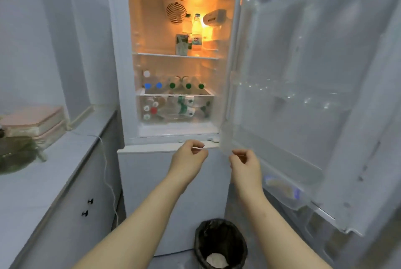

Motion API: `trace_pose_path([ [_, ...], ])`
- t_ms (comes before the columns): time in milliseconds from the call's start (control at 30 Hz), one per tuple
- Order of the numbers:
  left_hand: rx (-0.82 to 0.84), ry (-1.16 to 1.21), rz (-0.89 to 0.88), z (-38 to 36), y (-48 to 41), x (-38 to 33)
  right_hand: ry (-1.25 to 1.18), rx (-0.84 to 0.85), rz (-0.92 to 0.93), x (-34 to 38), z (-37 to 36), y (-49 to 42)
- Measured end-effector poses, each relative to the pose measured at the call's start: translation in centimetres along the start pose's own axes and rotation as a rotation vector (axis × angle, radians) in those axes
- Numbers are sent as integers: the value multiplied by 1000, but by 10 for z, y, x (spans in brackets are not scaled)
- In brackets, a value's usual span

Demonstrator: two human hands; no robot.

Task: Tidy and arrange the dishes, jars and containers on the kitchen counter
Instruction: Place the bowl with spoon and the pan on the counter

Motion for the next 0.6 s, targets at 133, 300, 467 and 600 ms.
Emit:
trace_pose_path([
  [133, 173, -14, -28, -77, -35, 1, 75, -199, -16, -20, 59, -42],
  [300, 340, -80, -100, -148, -71, -6, 220, -316, -61, -43, 103, -89],
  [467, 542, -233, -211, -211, -109, -10, 591, -210, -188, -73, 124, -130],
  [600, 829, -593, -195, -266, -132, 26, 916, -1, -364, -114, 126, -151],
])
Point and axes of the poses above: each hand's wrist, its own y-axis away from the middle knuckle, its own z-axis out of the back of the hand, x = y × z, the point moved 7 cm from there along -y, towards the middle knuckle, and after that the axes turned 11 degrees about y, right-handed, at the moved point
